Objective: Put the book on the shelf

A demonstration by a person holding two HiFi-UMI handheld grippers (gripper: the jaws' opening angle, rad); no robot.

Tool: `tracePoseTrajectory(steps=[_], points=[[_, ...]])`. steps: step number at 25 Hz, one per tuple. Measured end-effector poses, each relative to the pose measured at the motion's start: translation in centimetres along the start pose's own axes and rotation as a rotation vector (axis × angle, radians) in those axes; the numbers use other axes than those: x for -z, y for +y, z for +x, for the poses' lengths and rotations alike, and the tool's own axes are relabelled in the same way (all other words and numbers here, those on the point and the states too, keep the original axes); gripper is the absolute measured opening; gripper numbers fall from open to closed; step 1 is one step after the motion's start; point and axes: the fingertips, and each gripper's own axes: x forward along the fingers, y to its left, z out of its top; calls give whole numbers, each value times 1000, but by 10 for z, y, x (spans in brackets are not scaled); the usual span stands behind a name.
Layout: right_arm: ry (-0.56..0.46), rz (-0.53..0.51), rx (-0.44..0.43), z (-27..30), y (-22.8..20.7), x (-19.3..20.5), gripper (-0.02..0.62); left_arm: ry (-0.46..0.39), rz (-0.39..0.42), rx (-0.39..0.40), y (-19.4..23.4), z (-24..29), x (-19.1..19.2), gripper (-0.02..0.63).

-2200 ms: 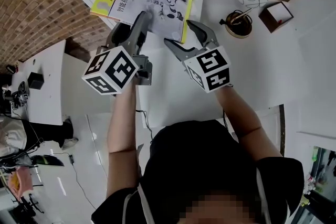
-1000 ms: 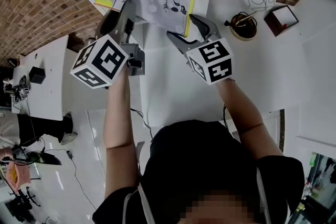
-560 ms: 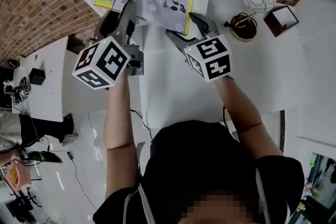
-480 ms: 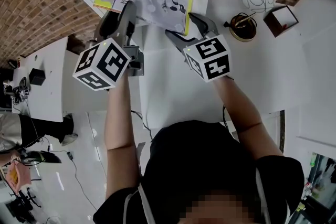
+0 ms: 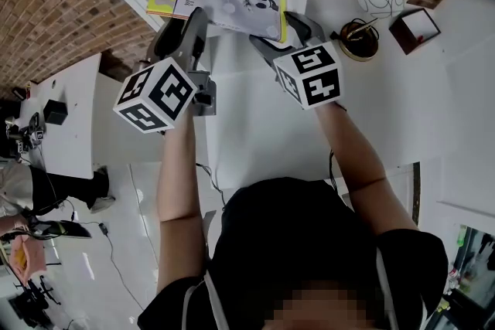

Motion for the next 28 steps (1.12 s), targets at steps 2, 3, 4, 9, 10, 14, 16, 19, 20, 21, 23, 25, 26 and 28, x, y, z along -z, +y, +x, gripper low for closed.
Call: tracePoseTrajectory(steps=[2,3,4,9,10,14,16,19,20,21,23,25,26,28], points=[[-4,2,-9,-2,0,0,354,-3,-11,1,0,0,-1,170],[-6,7,-11,-3,0,0,354,-1,-14,1,0,1,0,170],[-7,13,-12,-5,0,0,353,4,-16,1,1,1,1,170],[-41,53,-35,-21,3,-5,319,14,-19,-2,3,3,5,170],[-47,50,-38,-23,4,-7,307,14,-20,-1,3,3,6,170],[-26,5,-25,-20,8,-6,272,19,-18,1,4,4,6,172],[-18,5,-10,-17,7,-4,275,27,-1,2,3,4,7,176],[-22,23,-10,-15,5,-4,290,39,25,6,2,4,9,186],[-23,23,-9,-15,5,-5,290,43,30,7,2,4,9,189],[-23,21,-7,-14,4,-5,288,46,33,7,2,3,9,190],[-19,15,-2,-13,2,-6,288,52,37,7,1,3,11,195],[-16,8,5,-11,-1,-7,285,63,49,0,2,1,13,192],[-14,5,13,-11,-4,-8,278,71,62,-12,3,1,16,189],[-9,-2,31,-9,-9,-9,267,85,86,-48,7,-1,21,115]])
